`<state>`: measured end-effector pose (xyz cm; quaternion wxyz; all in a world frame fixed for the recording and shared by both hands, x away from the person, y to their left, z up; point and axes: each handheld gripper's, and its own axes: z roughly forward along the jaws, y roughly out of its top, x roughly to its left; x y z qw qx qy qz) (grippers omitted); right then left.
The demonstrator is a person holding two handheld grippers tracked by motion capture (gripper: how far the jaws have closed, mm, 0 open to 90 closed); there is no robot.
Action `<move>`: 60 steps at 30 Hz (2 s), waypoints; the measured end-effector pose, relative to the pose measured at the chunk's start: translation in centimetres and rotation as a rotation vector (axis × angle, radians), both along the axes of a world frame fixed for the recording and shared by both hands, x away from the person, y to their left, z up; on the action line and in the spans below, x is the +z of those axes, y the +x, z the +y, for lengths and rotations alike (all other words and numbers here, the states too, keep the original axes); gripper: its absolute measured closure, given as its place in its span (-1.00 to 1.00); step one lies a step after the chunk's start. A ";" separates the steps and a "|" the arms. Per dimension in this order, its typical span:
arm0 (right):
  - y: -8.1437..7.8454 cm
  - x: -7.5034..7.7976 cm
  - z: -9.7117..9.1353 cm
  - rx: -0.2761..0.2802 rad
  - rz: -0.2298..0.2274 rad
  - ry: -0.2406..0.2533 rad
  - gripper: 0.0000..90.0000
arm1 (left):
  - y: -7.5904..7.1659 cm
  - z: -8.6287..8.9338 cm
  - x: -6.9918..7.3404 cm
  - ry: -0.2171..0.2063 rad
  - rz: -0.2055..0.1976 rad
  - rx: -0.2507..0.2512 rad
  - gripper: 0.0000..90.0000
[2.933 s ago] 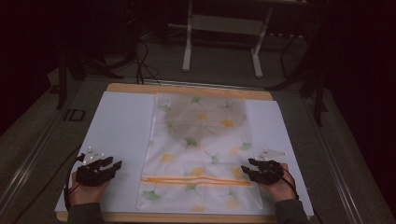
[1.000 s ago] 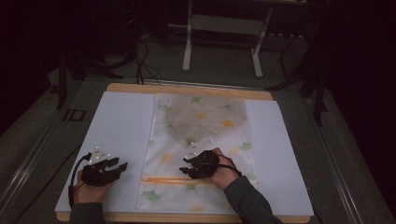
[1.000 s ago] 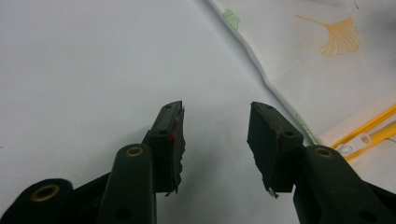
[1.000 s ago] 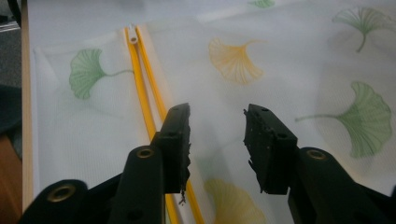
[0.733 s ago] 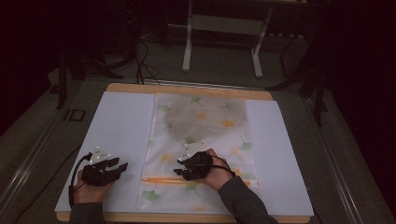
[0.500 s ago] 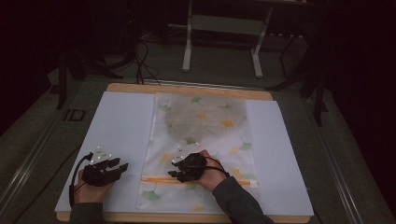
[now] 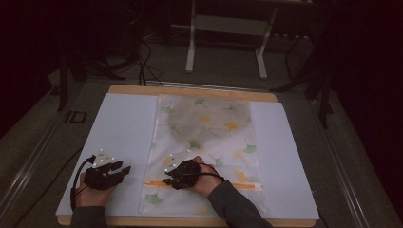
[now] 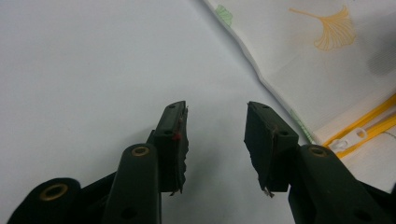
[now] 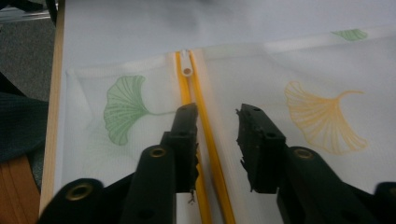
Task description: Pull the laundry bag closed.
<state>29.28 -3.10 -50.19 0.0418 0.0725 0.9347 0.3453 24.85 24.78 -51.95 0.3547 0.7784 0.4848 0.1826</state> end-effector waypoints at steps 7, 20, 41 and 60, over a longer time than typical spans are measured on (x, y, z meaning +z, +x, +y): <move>-0.1 -0.4 1.0 0.014 -0.004 0.001 0.67 | -0.1 0.0 0.1 0.005 -0.008 0.000 0.31; -0.5 -1.3 3.4 0.048 -0.001 -0.011 0.74 | -0.1 0.0 0.2 0.012 -0.015 0.008 0.31; -0.2 -2.4 6.3 0.077 0.005 -0.061 0.74 | -0.1 0.0 0.1 0.017 -0.011 0.003 0.30; -0.1 -2.2 6.3 0.076 0.016 -0.062 0.86 | -0.6 -0.6 0.1 0.006 0.019 -0.026 0.29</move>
